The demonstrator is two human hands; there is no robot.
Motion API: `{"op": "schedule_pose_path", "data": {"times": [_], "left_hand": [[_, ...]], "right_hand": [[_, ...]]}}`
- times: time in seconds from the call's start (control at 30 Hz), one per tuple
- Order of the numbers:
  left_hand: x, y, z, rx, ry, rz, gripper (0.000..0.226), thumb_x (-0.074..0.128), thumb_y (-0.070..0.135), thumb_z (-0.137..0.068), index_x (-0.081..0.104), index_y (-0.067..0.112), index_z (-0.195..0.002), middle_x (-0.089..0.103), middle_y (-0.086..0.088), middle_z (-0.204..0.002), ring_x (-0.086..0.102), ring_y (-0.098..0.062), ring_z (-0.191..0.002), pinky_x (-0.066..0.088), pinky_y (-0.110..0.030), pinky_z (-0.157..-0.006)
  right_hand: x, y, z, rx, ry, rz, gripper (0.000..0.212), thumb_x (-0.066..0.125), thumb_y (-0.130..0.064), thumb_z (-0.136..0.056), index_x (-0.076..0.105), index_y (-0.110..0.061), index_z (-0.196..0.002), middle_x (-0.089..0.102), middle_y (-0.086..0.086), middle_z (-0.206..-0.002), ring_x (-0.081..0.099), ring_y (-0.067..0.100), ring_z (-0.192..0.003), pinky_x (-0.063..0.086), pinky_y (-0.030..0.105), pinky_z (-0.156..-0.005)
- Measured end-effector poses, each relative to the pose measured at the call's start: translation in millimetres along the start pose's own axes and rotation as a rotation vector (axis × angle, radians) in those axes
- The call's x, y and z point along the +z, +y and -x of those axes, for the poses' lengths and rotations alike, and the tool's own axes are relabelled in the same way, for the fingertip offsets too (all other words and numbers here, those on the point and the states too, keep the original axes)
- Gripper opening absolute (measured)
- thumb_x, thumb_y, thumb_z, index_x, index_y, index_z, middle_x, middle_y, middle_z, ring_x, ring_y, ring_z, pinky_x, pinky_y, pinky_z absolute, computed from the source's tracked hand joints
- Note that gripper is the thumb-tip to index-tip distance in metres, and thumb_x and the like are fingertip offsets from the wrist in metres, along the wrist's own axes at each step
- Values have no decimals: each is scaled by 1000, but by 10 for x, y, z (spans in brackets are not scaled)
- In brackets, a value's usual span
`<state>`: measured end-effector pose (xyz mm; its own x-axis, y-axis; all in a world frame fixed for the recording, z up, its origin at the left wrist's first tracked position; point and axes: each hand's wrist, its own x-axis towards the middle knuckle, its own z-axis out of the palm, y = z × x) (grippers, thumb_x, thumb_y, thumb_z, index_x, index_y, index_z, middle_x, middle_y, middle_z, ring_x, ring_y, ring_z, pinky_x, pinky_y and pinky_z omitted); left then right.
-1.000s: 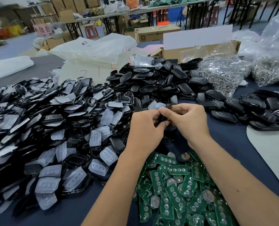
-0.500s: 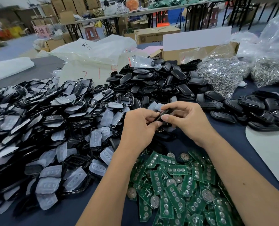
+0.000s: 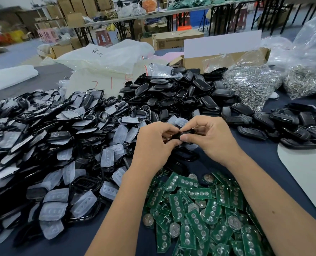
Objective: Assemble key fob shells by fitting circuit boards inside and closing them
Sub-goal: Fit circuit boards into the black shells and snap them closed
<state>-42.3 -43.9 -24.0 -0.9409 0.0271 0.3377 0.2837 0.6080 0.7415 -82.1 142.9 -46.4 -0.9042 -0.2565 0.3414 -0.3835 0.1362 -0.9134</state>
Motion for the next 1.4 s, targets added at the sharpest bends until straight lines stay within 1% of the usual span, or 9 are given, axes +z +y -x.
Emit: {"op": "schedule_pose_path", "data": {"times": [0.27, 0.4, 0.5, 0.67, 0.8, 0.9, 1.03, 1.13, 1.4], "left_hand": [[15, -5, -3, 40, 54, 75, 34, 89, 2, -72, 67, 23, -87, 68, 7, -75, 68, -13, -73, 61, -37, -71], [2, -46, -9, 64, 44, 54, 39, 90, 4, -71, 59, 25, -80, 65, 4, -72, 65, -17, -70, 58, -41, -66], [7, -65, -12, 61, 48, 62, 39, 89, 2, -71, 58, 25, -78, 65, 6, -73, 64, -15, -70, 59, -41, -66], [33, -45, -8, -3, 53, 89, 40, 89, 5, -74, 61, 30, -89, 70, 9, -78, 69, -8, -73, 61, -33, -70], [50, -3, -14, -169, 79, 400, 40, 88, 0, -75, 64, 23, -96, 70, 4, -76, 73, -14, -73, 64, -32, -73], [58, 11, -5, -296, 63, 719, 33, 83, -9, -78, 65, 7, -100, 74, -17, -93, 75, -29, -87, 64, -42, -80], [67, 39, 4, -382, 15, 959, 32, 76, -17, -79, 61, -5, -105, 71, -23, -100, 76, -29, -90, 64, -36, -79], [59, 54, 1, -400, -17, 1032, 37, 74, -17, -81, 58, -4, -112, 73, -19, -95, 76, -28, -88, 64, -36, -78], [63, 74, 19, -415, -36, 1052, 37, 75, -15, -80, 58, -2, -110, 73, -16, -91, 76, -25, -83, 64, -35, -75]], "right_hand": [[0, -38, 2, 14, -9, -44, 22, 90, -11, -80, 81, -19, -99, 79, -2, -88, 74, 25, -77, 61, 33, -72], [7, -50, 9, -13, -21, -8, 18, 89, -6, -80, 80, -13, -94, 77, 2, -90, 74, 34, -84, 63, 50, -80], [38, -51, 6, -43, -13, -3, 17, 88, -3, -80, 79, -11, -92, 75, 0, -89, 74, 29, -82, 61, 53, -79], [62, -29, 14, -43, 9, -1, 18, 90, -14, -80, 79, -20, -93, 76, -3, -84, 73, 20, -74, 61, 38, -69], [78, -41, 4, 34, 80, -164, 24, 83, -36, -82, 77, -27, -103, 76, -2, -86, 66, 10, -70, 55, 23, -68], [101, -3, 3, 113, 88, -136, 22, 74, -47, -90, 79, -26, -94, 64, -3, -67, 56, 10, -62, 49, 23, -59], [127, 9, 10, 137, 99, -162, 34, 74, -50, -88, 79, -18, -80, 48, -3, -55, 39, 10, -53, 35, 21, -51], [134, -13, 8, 175, 90, -232, 41, 76, -54, -81, 79, -13, -83, 46, 1, -56, 37, 12, -52, 34, 21, -48], [146, -62, 19, 184, 73, -311, 33, 74, -35, -92, 73, -8, -72, 40, 2, -53, 27, 15, -48, 28, 24, -46]]}}
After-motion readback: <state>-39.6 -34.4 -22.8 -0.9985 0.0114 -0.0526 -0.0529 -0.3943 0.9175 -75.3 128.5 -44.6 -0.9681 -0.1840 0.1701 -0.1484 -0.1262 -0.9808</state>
